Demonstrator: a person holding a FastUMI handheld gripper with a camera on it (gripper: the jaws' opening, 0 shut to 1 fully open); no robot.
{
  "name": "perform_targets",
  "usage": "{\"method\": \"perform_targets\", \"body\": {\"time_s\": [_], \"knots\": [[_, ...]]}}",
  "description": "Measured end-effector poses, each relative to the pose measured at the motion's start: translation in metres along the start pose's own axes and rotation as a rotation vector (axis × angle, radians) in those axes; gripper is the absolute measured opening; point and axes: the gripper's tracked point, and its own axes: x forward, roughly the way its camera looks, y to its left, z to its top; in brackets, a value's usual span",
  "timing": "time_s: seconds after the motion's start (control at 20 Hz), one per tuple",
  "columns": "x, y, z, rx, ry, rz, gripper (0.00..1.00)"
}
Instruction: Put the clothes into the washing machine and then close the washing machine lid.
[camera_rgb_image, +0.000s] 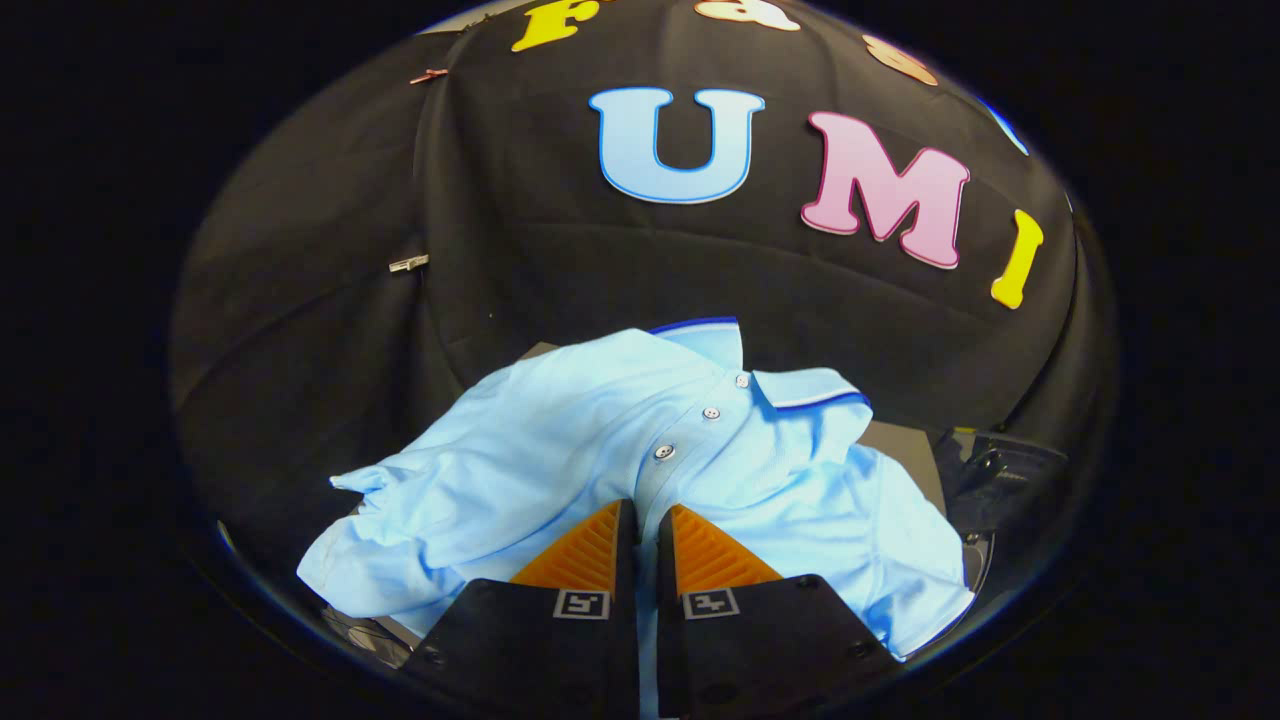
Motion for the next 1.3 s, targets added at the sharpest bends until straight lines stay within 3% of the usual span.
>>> {"method": "perform_targets", "body": {"time_s": [0.55,0.7,0.75,0.95,1.3], "knots": [[-0.031,-0.008,-0.004,0.005,-0.02,0.032,0.12],[-0.044,-0.01,0.008,0.007,-0.075,0.069,0.12],[-0.05,-0.01,0.012,0.023,-0.096,0.097,0.05],[-0.067,-0.018,0.008,0.016,-0.097,0.205,0.05],[-0.084,-0.079,0.017,0.052,-0.134,0.306,0.05]]}}
